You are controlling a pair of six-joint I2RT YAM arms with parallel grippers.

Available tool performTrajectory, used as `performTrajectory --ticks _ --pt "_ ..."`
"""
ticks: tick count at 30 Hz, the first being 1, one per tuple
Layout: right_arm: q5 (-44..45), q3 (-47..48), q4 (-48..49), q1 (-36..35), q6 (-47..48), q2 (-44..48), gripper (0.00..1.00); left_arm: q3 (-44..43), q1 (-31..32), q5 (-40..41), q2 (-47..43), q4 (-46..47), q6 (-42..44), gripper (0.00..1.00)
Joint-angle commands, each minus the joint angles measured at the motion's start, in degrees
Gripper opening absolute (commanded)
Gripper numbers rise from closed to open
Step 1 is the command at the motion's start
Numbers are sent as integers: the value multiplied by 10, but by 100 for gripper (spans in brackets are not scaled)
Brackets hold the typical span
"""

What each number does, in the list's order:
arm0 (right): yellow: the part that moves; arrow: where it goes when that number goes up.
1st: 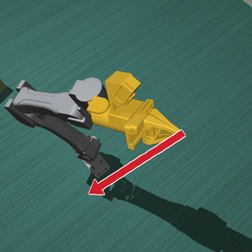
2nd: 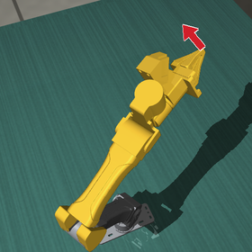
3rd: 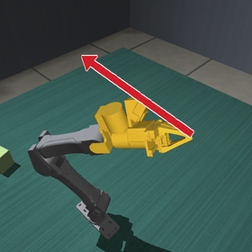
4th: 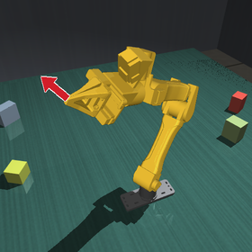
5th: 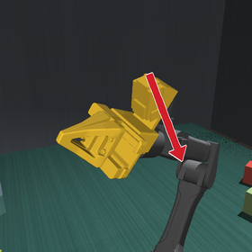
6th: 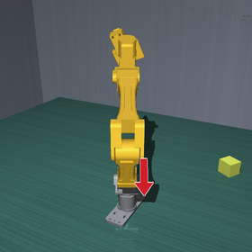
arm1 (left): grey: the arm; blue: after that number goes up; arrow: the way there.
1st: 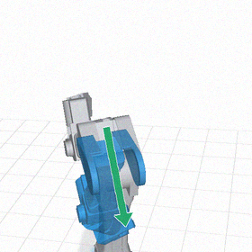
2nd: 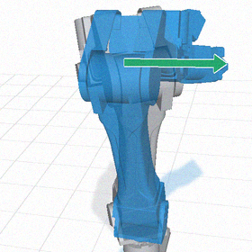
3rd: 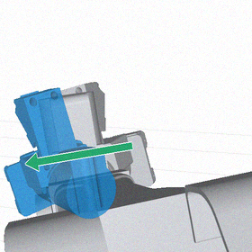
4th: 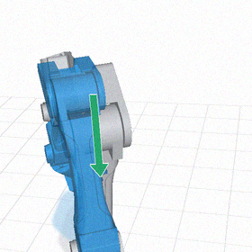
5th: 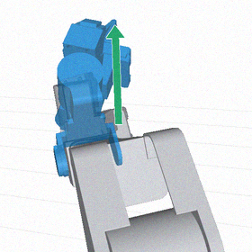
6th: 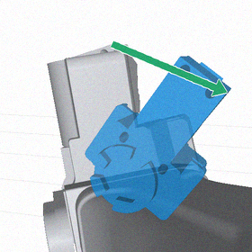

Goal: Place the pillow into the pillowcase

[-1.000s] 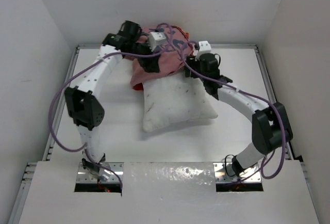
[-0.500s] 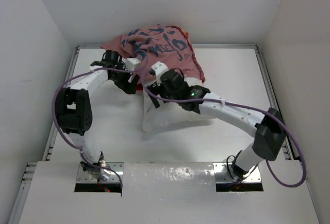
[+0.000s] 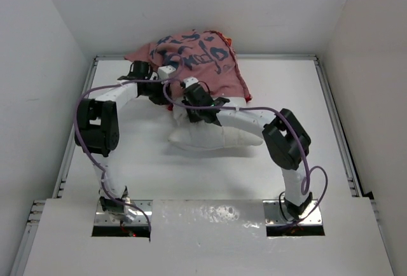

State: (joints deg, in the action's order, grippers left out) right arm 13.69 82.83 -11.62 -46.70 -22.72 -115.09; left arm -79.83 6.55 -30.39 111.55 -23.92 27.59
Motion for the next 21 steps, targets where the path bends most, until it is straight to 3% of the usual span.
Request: performTrajectory --ticks 1,3,4,5,7,13,19,21 --pt "-50 1 84 68 -60 10 0 -62 -3 -174 -63 -139 101 0" --pt "-27 -6 204 71 -48 55 0 -121 1 -242 -61 -250 182 0" --pt "-6 -21 248 72 -44 72 0 -139 4 -254 -59 -304 263 0" --pt "34 -28 295 71 -38 89 0 -169 10 -277 -56 -415 312 0" --pt "81 -20 380 71 -29 119 0 -184 15 -292 -55 -514 388 0" --pt "228 36 388 62 14 81 0 -211 15 -338 -89 -517 363 0" --pt "306 60 301 60 13 8 0 -370 -21 -487 -113 -517 272 0" --pt "288 66 291 59 10 -13 0 -403 -44 -460 -125 -516 258 0"
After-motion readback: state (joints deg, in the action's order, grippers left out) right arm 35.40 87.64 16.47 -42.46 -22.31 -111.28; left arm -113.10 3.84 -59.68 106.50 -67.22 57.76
